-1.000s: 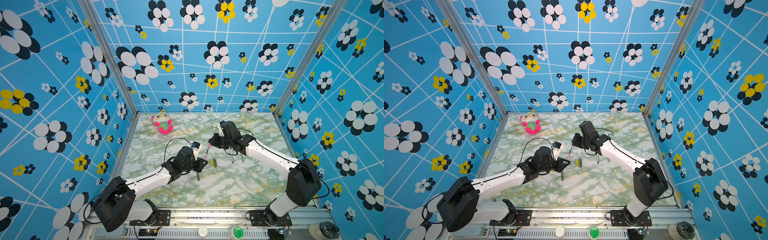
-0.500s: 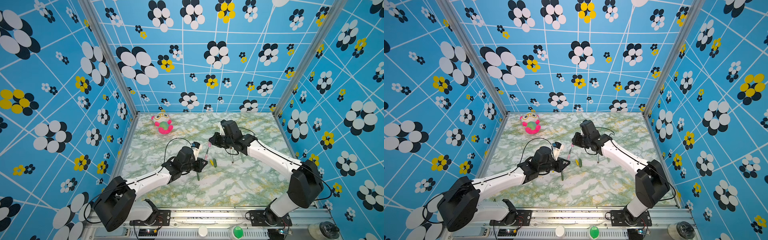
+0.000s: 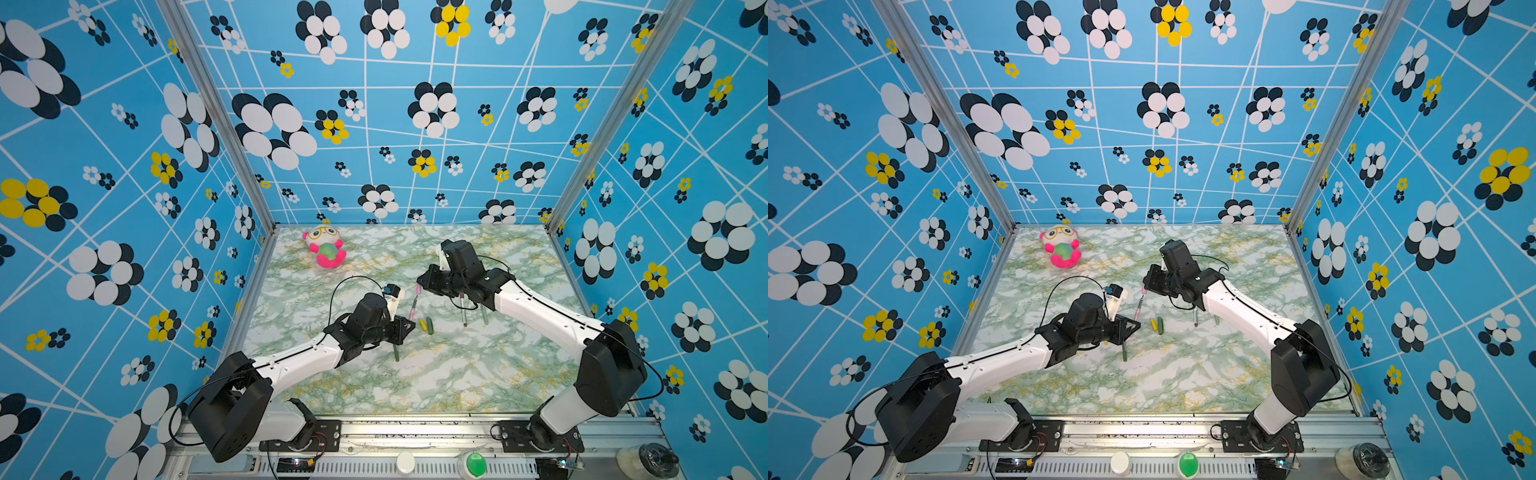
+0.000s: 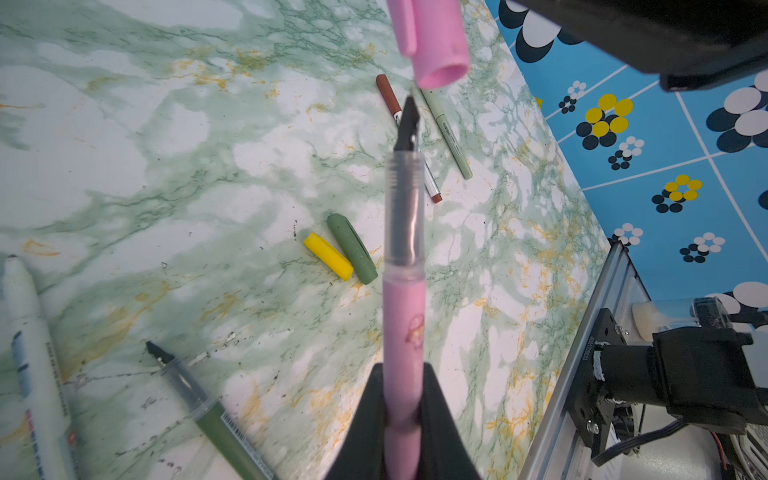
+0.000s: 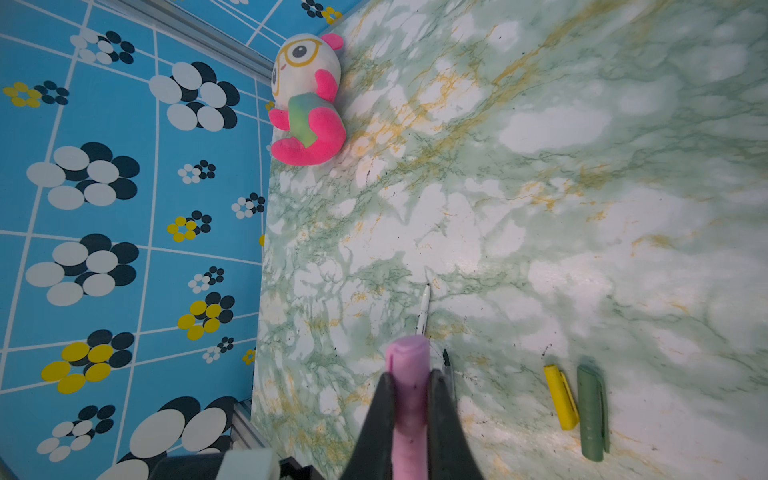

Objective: Insert the pens into the pen caps
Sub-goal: 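Align the pink cap over the pen nib with the right gripper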

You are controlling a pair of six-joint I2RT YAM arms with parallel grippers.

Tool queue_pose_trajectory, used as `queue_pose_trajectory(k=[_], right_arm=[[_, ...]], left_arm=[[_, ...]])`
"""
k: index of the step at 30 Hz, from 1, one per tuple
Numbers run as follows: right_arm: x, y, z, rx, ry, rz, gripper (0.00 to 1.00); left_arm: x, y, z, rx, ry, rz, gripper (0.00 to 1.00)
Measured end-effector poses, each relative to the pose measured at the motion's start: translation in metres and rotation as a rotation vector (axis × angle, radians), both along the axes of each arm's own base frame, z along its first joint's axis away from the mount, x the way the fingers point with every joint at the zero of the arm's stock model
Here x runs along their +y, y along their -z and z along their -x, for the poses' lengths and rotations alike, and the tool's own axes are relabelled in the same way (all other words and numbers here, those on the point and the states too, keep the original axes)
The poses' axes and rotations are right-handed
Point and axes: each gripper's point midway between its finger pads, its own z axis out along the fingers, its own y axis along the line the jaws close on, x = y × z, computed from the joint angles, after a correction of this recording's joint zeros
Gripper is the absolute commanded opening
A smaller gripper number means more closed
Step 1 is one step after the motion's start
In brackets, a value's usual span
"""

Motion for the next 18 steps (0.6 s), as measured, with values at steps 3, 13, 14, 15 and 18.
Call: queue_pose_trajectory(k=[3, 13, 14, 15, 18], right_arm=[[0.0002, -0.0003, -0.0003, -0.002, 0.0, -0.001, 0.1], [0.0011, 0.001, 0.0004, 0.003, -0.005, -0.003, 0.09], [0.001, 0.0018, 0.0005, 0.004, -0.005, -0.002, 0.09], [0.001, 0.0025, 0.0004, 0.005, -0.005, -0.002, 0.09], [0.0018, 0.0032, -0.0006, 0.003, -0.005, -0.004, 0.09]], left_arm=[[0.0, 0.0, 0.0, 0.0, 0.0, 0.0, 0.0], [0.0, 0.0, 0.0, 0.0, 0.0, 0.0, 0.0], [0.0, 0.0, 0.0, 0.0, 0.0, 0.0, 0.0], [0.0, 0.0, 0.0, 0.0, 0.0, 0.0, 0.0], [0.0, 0.0, 0.0, 0.0, 0.0, 0.0, 0.0]])
